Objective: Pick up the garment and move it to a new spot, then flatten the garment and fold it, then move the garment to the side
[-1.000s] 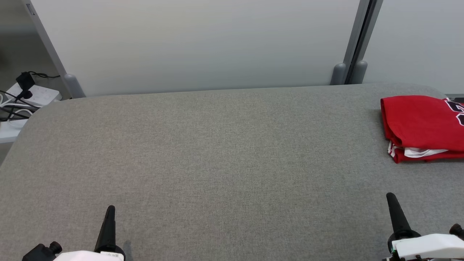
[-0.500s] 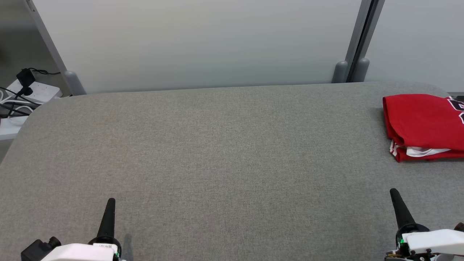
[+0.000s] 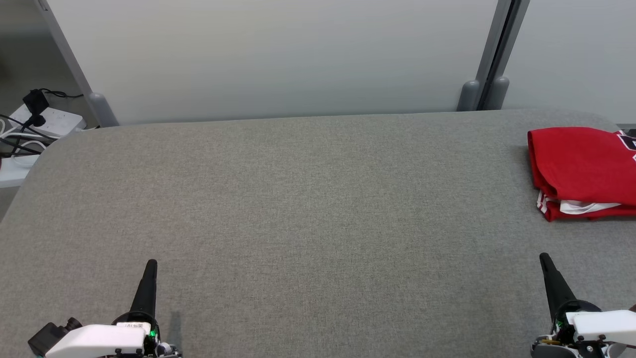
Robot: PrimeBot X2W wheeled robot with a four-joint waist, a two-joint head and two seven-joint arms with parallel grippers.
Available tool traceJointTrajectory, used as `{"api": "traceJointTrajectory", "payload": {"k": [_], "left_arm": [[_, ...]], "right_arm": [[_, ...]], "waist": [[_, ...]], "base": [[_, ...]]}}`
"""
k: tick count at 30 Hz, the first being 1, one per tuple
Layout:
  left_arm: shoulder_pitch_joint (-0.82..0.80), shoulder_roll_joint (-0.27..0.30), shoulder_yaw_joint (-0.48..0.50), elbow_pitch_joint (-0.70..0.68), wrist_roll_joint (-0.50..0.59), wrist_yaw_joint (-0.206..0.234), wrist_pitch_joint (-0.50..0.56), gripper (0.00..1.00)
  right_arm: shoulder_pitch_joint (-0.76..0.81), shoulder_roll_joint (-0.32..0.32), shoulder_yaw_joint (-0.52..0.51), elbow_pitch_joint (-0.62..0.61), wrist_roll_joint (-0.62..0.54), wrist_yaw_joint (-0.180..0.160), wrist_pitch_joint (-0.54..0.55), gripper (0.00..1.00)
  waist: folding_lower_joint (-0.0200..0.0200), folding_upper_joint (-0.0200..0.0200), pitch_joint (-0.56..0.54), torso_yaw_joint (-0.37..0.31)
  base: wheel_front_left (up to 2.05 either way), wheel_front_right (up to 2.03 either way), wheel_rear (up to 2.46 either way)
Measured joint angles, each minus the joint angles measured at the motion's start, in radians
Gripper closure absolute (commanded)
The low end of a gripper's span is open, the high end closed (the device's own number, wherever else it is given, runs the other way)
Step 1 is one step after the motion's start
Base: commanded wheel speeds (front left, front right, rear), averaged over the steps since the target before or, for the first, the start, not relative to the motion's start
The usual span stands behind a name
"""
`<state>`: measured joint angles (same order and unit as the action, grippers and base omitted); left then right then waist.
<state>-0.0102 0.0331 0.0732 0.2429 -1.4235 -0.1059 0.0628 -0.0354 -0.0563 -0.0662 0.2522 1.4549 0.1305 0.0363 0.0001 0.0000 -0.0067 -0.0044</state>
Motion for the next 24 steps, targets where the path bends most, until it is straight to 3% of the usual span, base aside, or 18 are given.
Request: {"api": "traceJointTrajectory", "payload": {"k": [16,24], "left_arm": [[-0.042,0.000,0.007,0.024,-0.176,-0.016,0.044,1.00],[-0.042,0.000,0.008,0.025,-0.180,-0.016,0.044,1.00]], "right_arm": [[-0.024,-0.001,-0.032,0.016,0.168,0.000,0.044,1.00],[-0.028,0.000,-0.038,0.016,0.173,0.000,0.044,1.00]], "waist": [[0.0000,0.0000,0.010,0.004],[0.0000,0.0000,0.010,0.004]], "base": [[0.00,0.00,0.00],[0.00,0.00,0.00]]}}
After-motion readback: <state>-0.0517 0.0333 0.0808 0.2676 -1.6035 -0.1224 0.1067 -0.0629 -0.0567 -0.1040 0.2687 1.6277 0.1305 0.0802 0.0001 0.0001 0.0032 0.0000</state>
